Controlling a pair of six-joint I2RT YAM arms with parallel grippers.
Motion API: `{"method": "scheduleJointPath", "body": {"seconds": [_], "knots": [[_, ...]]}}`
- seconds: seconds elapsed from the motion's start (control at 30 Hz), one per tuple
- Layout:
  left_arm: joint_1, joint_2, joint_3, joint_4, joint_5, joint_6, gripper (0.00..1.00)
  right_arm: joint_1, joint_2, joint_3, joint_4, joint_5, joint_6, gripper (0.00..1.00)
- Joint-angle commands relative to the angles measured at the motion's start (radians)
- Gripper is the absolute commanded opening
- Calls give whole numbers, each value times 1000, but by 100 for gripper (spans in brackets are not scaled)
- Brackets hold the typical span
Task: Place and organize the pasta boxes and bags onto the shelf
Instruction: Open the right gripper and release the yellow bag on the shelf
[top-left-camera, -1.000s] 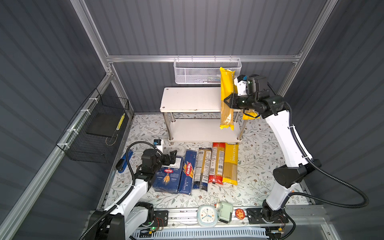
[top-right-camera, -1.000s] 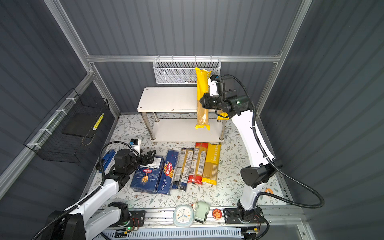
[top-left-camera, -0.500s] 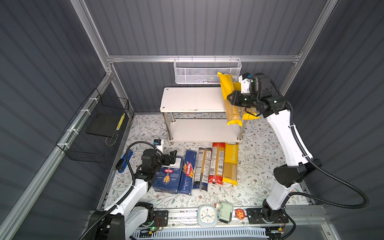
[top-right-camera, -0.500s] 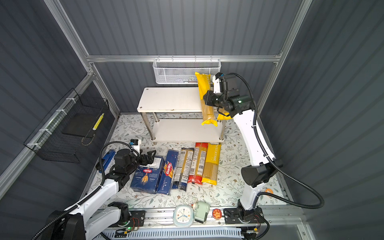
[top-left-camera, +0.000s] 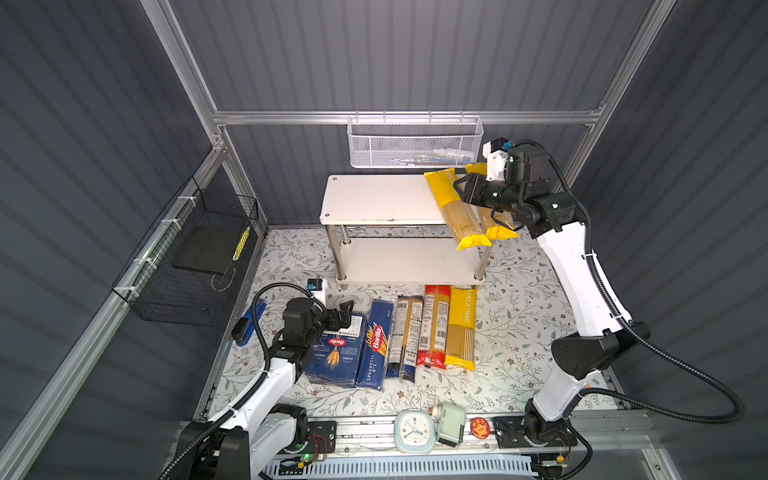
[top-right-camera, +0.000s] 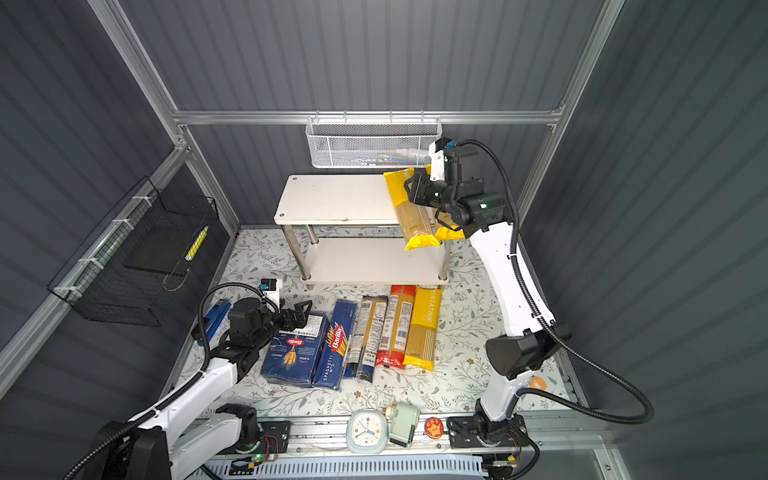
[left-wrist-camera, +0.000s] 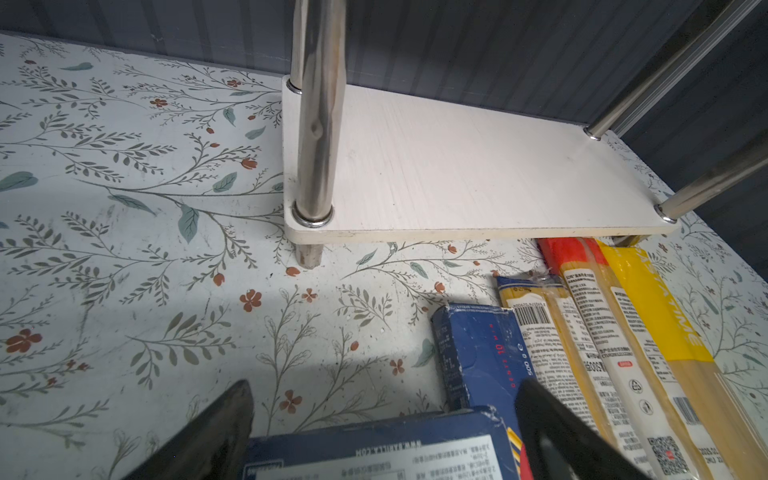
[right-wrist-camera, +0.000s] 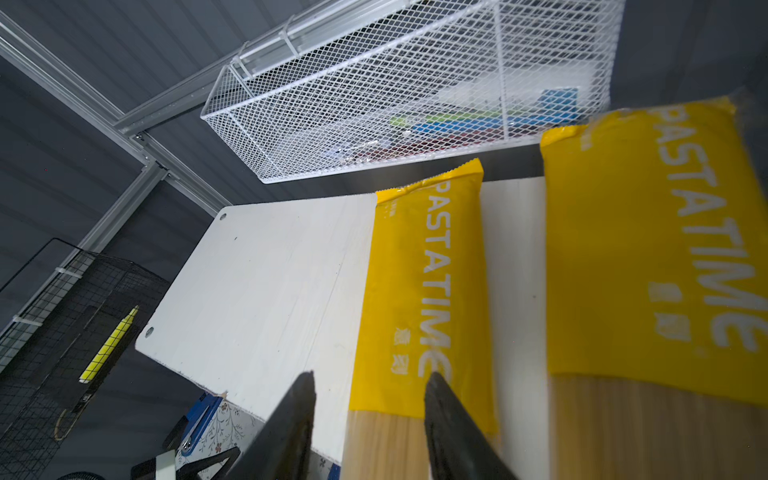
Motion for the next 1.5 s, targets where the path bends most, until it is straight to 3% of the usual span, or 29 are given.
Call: {"method": "scheduleJointPath", "body": {"seconds": [0.0,0.33,0.5,0.8,1.47], "knots": [[-4,-17,20,-22,13,-14,99,25,-119,-72,18,-20,-48,48],[-4,2,23,-17,16,-15,99,155,-494,-485,-11,23,-90,53],[-4,18,31,-20,25,-15,99,227,-593,-582,-73,69,-50,53],[-4,8,23,-10,25,-20,99,244,-573,-605,-97,133,-74,56],[-4,3,20,-10,20,-21,99,243,-457,-546,-55,85,-109,59]]}}
